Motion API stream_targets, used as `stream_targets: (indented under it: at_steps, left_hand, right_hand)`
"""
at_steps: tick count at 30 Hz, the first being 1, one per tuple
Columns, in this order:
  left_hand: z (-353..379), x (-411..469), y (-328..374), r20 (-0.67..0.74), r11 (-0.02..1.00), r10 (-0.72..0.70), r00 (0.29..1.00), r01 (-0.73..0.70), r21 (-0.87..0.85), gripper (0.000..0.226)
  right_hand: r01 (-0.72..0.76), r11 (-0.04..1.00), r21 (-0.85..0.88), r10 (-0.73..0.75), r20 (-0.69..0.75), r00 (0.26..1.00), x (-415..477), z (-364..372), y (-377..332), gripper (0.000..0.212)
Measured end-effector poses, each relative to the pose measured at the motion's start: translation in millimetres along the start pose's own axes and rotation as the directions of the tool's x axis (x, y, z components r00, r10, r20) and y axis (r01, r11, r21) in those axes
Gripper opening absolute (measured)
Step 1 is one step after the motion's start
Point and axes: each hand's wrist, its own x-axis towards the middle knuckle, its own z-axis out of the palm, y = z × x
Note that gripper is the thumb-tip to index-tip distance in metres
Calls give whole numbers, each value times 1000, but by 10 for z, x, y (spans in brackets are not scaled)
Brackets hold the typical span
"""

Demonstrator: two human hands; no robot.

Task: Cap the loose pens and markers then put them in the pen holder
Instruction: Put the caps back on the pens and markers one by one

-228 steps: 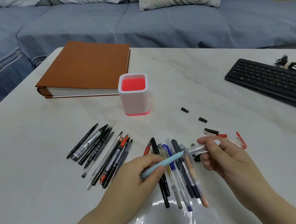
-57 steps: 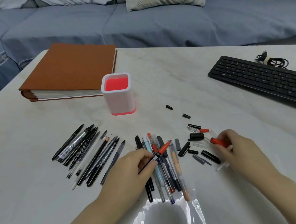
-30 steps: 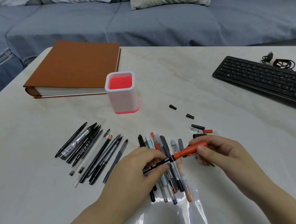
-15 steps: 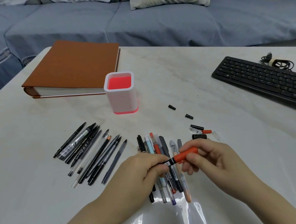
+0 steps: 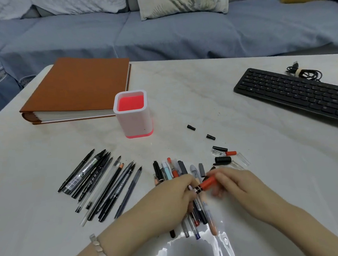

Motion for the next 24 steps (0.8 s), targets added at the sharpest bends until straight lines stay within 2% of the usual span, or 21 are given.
stream_targets:
  at_steps: [3,5,8,12,15,20,22,24]
  left_hand:
    - [-11,38,-64,-158,974,-89,983,53,-220,16]
    - [-64,51,-98,-265,914,-160,951,42,-403,10]
    - [-133,26,-113,-354,777,-256,899,-26,-629,9]
    - [-133,-40,-147,-347,554,-328,879,-118,-824,17]
    - [-127,-104,-155,-383,433,-358,851,-212,-876,33]
    - [-122,-154,-133,-449,361,-383,807,-317,-877,64]
    - [-120,-156,-128,-463,330,-387,797,-349,-877,63]
    - [-119,-166,-97,-470,291,-397,788,-378,-879,58]
  right_hand:
    - [-54,967,-249,0,-212,977,144,-159,151,23]
    - [-115,909,-401,-23,-323,946,262,-258,251,23]
    - [-185,823,-538,-11,-340,940,423,-338,351,25]
    - [-246,718,-651,80,-275,958,568,-315,392,26]
    - [-268,727,-632,106,-283,953,594,-278,415,23]
    - [-252,760,-599,65,-316,947,504,-274,427,18]
    - [-213,840,-498,21,-363,931,416,-253,338,14]
    - [-125,954,-274,5,-402,916,280,-197,155,5]
